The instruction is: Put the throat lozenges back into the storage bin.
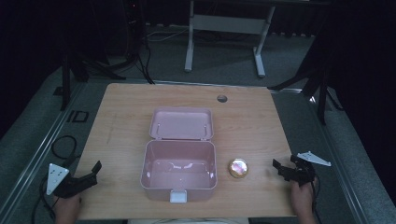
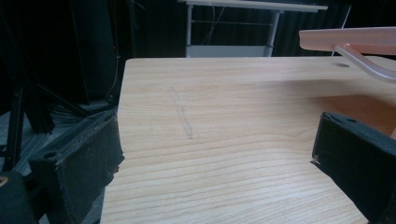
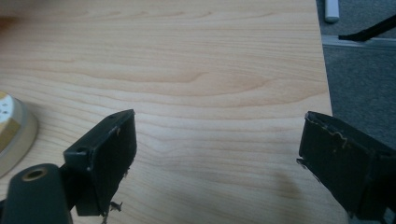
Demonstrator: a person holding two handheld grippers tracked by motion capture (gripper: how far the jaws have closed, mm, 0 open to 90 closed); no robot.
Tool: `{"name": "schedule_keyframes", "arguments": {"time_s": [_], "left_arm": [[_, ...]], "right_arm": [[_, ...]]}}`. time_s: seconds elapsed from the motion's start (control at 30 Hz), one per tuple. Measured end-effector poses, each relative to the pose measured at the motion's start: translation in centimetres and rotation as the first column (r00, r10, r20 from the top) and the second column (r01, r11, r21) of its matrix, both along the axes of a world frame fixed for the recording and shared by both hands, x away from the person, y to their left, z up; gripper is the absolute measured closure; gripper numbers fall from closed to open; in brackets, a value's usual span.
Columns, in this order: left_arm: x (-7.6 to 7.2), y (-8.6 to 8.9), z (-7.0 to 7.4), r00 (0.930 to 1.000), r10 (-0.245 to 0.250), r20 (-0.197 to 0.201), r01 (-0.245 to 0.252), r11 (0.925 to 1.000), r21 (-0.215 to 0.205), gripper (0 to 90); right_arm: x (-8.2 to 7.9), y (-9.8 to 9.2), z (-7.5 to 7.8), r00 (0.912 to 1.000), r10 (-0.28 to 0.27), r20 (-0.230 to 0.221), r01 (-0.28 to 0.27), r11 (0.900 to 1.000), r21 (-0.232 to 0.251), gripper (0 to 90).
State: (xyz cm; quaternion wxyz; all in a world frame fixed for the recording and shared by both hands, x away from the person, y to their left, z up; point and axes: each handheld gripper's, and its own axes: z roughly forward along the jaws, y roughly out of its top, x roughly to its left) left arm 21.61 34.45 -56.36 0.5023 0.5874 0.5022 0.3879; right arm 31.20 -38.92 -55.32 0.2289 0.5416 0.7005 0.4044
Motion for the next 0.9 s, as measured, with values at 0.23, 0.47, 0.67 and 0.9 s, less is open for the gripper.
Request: {"name": "schedule_keyframes", "arguments": {"time_s": [0.23,0.47,0.67,0.9], "left_arm": [[0.0,0.1,0.0,1.0000,0.004,-0.003,-0.004,1.0000,-0.008,2.0],[0.0,0.1,0.0,1.0000,0.007,-0.005,-0.007,0.9999,-0.008,2.0],[0.0,0.1,0.0,1.0000,0.008,-0.005,-0.008,0.9999,-0.008,2.0],[0.0,0.1,0.0,1.0000,0.008,-0.005,-0.008,0.9999,-0.014,2.0]], "right_arm": [[0.5,0.7,0.0,0.9919,0.111,-0.062,-0.114,0.992,-0.050,10.8],[0.8,1.4,0.1,0.9690,0.215,-0.122,-0.226,0.971,-0.084,10.8],[0.6,1.9,0.6,0.9398,0.299,-0.166,-0.318,0.942,-0.107,10.8],[0.6,2.2,1.4,0.8941,0.372,-0.250,-0.407,0.907,-0.106,10.9]]}}
